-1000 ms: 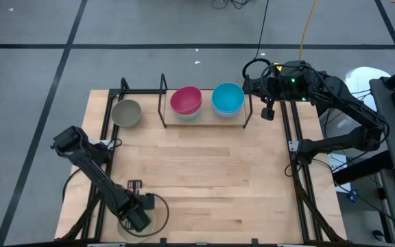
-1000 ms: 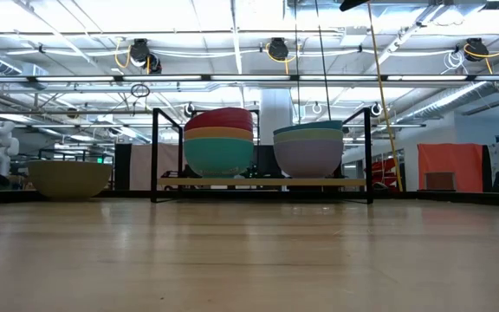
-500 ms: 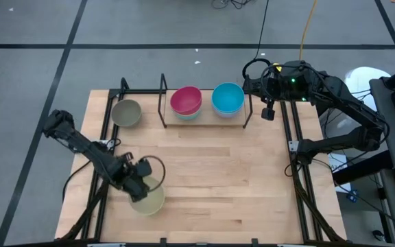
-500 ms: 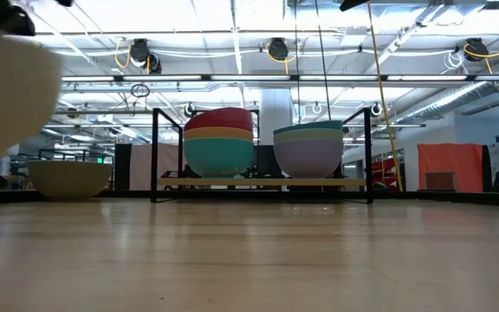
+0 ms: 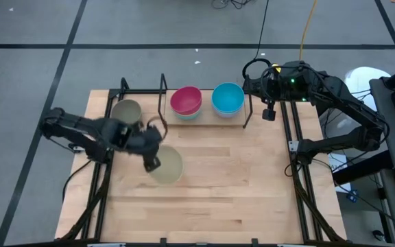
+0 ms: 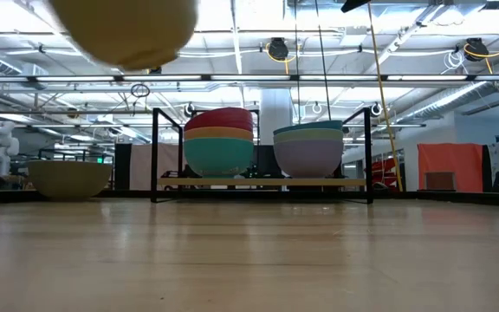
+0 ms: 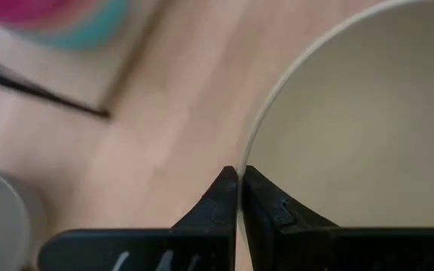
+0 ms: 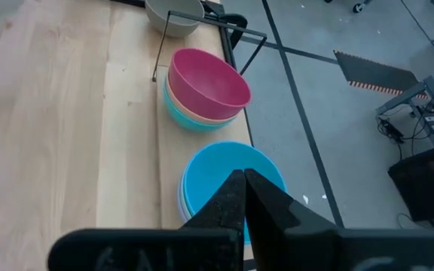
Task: Place and stack bowls onto a shelf
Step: Stack the brown bowl on top of the red bowl on the shelf
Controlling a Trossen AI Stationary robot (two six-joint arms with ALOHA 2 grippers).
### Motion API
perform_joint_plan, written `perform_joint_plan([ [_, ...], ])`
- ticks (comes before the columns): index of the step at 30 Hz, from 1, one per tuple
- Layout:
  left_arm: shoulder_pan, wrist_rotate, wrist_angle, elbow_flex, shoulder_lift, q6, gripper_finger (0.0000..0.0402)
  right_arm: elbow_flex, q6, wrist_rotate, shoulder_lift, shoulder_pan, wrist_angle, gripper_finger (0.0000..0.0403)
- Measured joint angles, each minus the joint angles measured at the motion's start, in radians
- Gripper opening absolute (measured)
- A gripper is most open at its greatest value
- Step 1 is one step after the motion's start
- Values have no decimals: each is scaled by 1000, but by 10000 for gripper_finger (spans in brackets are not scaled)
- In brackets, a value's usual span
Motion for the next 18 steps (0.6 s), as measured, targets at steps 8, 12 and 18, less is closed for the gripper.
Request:
perform_joint_plan([
  [8,241,-52,129,195,0,281,7,0,-47,6,0,0,-38,0],
  [12,359,-50,234,218,0,424,7,0,-48,70,-5,0,-47,0],
  [18,523,-24,326,220,17,539,7,0,-73,166,-26,-1,-48,0],
])
